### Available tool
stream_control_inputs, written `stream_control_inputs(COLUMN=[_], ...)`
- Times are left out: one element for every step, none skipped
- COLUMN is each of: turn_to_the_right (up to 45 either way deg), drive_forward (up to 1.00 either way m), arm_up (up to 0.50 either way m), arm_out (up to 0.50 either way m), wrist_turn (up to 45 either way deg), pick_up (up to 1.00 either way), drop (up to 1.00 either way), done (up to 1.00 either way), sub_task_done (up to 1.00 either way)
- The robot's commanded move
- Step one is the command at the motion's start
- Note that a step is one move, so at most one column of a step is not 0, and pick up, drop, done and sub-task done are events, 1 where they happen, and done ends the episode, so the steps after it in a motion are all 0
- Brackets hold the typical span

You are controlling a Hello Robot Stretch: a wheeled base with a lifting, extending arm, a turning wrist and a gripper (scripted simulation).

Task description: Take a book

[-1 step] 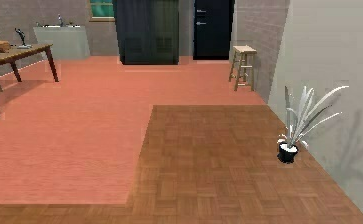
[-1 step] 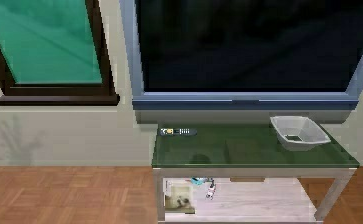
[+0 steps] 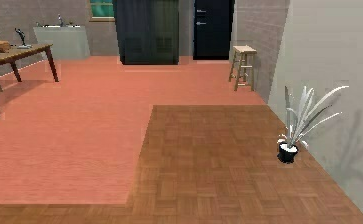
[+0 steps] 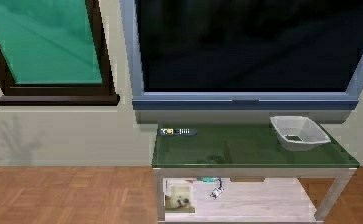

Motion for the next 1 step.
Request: stream_control_inputs(turn_to_the_right=[0.0], drive_forward=[0.00], arm_up=[0.00], arm_out=[0.48], wrist_turn=[0.0], pick_up=[0.00], drop=[0.00], done=[0.00], sub_task_done=[0.00])
